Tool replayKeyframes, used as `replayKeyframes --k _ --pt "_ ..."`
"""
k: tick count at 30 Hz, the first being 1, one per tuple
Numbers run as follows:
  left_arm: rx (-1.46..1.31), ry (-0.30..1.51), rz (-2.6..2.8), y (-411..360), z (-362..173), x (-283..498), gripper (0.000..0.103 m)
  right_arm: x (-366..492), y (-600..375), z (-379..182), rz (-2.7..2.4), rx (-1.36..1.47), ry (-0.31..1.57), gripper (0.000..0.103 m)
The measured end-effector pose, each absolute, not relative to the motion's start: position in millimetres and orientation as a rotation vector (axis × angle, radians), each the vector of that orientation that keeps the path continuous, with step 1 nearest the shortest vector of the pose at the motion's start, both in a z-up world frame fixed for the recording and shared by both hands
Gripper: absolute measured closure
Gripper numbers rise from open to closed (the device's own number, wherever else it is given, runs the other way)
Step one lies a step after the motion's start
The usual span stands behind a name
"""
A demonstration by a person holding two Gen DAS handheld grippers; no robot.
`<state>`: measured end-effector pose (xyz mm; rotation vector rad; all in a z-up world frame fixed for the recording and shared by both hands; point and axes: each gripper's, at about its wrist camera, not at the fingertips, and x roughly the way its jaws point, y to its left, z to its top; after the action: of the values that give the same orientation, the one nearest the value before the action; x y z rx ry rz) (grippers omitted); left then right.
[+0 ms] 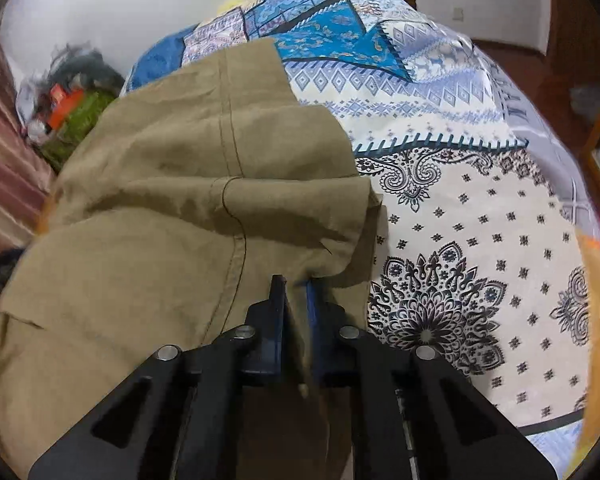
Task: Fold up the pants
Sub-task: 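Lower the left tool to the khaki waistband while the right tool reaches the pant leg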
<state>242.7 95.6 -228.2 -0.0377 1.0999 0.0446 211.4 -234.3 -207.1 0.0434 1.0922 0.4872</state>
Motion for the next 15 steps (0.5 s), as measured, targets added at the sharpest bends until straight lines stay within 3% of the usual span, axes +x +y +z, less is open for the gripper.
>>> replayKeyframes --k 7,12,15 --pt "-0.024 1.092 0.057 98.4 -227.1 240.3 0.047 210.2 -231.2 -201.8 0.467 -0.063 1.088 0.098" --pt "0.045 1.108 0.057 96.8 -233.8 248.1 0.033 210.9 -246.7 -207.7 0.453 0.010 1.136 0.098" --pt "0.033 1.106 0.032 102.2 -231.5 247.1 0.032 206.6 -242.7 -204.2 0.432 -0.020 1.114 0.096"
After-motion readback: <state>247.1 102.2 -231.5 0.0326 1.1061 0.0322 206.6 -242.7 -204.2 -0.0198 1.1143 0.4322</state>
